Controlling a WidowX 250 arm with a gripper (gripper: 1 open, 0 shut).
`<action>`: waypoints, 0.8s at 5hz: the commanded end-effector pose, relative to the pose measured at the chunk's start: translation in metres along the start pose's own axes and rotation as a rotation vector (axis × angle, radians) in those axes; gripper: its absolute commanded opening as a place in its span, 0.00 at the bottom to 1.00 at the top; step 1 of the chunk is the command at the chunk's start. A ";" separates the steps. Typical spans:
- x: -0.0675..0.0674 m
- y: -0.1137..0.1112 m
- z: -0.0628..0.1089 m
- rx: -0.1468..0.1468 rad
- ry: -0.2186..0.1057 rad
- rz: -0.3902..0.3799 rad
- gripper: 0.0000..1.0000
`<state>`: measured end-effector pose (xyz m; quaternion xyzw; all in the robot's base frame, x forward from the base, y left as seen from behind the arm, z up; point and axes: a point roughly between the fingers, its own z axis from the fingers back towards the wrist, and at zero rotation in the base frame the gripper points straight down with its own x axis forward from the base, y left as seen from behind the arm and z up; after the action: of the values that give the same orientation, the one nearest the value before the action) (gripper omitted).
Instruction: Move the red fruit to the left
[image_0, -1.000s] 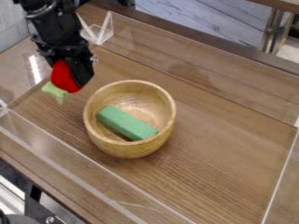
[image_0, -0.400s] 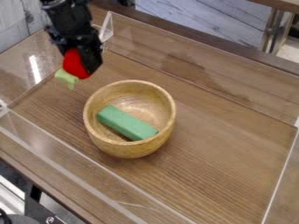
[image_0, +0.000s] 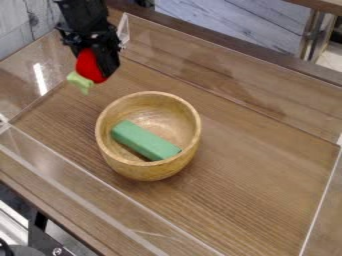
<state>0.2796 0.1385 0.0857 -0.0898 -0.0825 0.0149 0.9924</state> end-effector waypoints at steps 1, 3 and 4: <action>0.001 0.012 0.004 0.025 -0.025 -0.032 0.00; 0.003 0.015 -0.006 0.012 -0.016 0.022 0.00; 0.010 0.008 -0.008 0.007 -0.018 0.080 1.00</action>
<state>0.2813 0.1407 0.0645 -0.1036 -0.0642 0.0597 0.9907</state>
